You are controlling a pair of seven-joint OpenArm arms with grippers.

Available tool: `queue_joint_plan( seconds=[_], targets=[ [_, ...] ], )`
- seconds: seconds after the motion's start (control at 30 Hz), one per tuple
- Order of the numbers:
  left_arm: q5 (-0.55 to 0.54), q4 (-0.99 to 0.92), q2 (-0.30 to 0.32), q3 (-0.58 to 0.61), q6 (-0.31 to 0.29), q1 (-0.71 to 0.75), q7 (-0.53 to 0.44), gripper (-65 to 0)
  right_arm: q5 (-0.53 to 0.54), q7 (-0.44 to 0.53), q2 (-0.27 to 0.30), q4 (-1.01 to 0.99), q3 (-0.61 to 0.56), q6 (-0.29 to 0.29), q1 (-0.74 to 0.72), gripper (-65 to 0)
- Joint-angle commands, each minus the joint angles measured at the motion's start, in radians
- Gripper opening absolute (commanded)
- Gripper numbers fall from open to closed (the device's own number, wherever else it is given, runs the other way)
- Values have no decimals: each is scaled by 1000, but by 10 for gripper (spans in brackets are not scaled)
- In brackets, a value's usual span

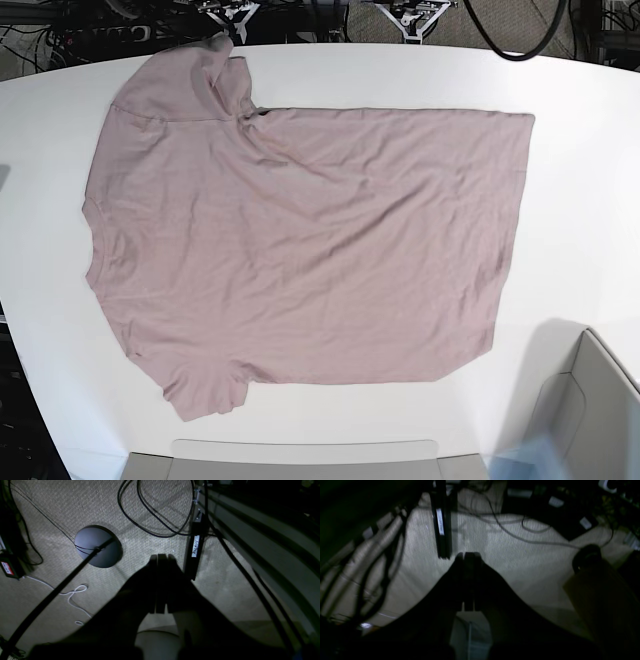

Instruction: Fold the T-shirt properly

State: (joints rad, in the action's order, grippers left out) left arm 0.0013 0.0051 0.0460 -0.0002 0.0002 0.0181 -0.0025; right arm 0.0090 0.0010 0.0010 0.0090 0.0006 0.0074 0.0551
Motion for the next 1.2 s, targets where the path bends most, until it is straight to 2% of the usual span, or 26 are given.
queue_joint_plan(
  seconds=[0.0,0.33,0.97,1.17],
  targets=[
    [6,2,9,2,5,9,-4,-648,3,-3,11,-2,-7,-1,7,-648],
    [6,3,51,2,4,6,-4,-648,6,1,23,-2,2,-1,9,-648],
    [3,3,45,1,4,6,-4,-648,4,3,0,-2,0,-1,5,-648],
    [1,3,56,-4,4,9,-6,-648,4,18,24,13,0,-1,32,-648]
  ],
)
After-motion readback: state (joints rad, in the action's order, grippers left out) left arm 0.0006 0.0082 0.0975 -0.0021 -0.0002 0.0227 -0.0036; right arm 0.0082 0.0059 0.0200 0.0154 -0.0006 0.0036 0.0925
